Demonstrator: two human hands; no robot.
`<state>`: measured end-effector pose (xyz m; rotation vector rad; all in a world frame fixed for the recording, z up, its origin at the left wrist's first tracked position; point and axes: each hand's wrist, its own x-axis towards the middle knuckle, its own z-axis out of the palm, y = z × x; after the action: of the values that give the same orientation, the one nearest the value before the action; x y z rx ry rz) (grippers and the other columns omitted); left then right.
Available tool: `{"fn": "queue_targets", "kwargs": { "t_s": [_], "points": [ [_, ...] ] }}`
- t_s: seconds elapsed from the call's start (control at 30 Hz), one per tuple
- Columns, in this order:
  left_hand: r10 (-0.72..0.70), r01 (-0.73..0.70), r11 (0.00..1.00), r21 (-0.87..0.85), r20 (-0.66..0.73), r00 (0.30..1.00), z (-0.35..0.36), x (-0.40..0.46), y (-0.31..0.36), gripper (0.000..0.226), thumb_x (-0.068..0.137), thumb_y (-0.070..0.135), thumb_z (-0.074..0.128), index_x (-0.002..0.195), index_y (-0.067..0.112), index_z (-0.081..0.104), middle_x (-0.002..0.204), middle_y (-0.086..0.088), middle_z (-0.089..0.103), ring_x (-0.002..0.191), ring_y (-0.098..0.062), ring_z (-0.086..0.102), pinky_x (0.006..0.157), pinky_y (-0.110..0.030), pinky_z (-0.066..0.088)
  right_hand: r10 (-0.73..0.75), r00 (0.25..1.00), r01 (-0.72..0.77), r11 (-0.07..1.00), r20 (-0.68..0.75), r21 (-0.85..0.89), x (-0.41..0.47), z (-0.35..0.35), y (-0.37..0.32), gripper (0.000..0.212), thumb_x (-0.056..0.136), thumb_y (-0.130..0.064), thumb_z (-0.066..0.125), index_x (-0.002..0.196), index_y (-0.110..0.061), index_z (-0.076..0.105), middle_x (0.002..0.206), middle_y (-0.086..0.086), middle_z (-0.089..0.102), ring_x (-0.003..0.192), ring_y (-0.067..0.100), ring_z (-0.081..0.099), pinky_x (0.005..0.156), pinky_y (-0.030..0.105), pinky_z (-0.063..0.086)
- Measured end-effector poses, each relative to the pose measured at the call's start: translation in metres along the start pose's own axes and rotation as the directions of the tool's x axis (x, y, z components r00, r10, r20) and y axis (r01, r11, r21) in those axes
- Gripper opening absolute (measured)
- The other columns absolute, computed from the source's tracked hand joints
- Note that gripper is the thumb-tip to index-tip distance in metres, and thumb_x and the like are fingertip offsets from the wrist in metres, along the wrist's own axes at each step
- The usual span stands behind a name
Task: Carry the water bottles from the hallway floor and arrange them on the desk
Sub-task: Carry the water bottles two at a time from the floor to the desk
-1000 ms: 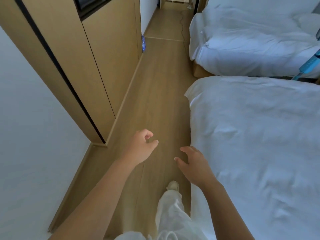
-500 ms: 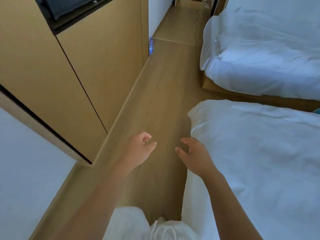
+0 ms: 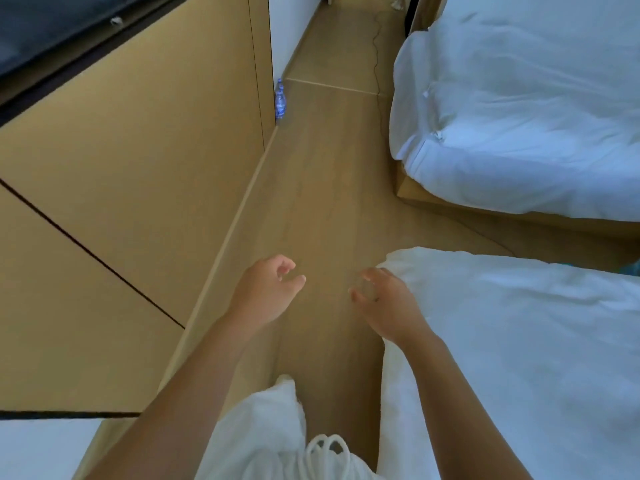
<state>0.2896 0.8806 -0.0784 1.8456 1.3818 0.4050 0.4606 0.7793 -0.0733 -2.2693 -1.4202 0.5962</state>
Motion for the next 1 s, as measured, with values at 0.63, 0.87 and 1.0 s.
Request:
{"fn": "queue_targets", "kwargs": {
  "t_s": [0.63, 0.87, 1.0],
  "points": [
    [0.025, -0.024, 1.000, -0.018, 0.063, 0.998, -0.016, 0.372, 0.074, 0.026, 0.085, 0.029, 0.066, 0.107, 0.016, 0.063, 0.104, 0.005, 0.061, 0.094, -0.009, 0.054, 0.080, -0.021, 0.039, 0.031, 1.000, -0.031, 0.999, 0.007, 0.019, 0.363, -0.050, -0.010, 0.048, 0.090, -0.036, 0.055, 0.132, -0.015, 0.050, 0.132, 0.001, 0.052, 0.111, 0.018, 0.053, 0.091, 0.027, 0.041],
    [-0.023, 0.022, 0.999, -0.048, -0.025, 0.999, -0.015, 0.542, 0.137, 0.022, 0.083, 0.027, 0.068, 0.102, 0.016, 0.065, 0.097, 0.005, 0.060, 0.093, -0.012, 0.056, 0.081, -0.022, 0.041, 0.055, 0.998, -0.053, 0.994, -0.020, 0.095, 0.540, -0.114, 0.014, 0.044, 0.089, -0.033, 0.059, 0.128, -0.014, 0.053, 0.126, 0.002, 0.055, 0.113, 0.015, 0.051, 0.087, 0.021, 0.035],
    [-0.057, 0.052, 0.996, -0.071, -0.069, 0.996, -0.019, 0.616, 0.151, 0.018, 0.083, 0.025, 0.068, 0.099, 0.017, 0.064, 0.094, 0.006, 0.059, 0.088, -0.013, 0.056, 0.076, -0.022, 0.038, 0.037, 0.999, -0.039, 0.994, 0.015, 0.103, 0.625, -0.128, 0.015, 0.045, 0.088, -0.033, 0.058, 0.128, -0.014, 0.053, 0.125, 0.001, 0.055, 0.108, 0.015, 0.053, 0.087, 0.021, 0.036]
  ]
}}
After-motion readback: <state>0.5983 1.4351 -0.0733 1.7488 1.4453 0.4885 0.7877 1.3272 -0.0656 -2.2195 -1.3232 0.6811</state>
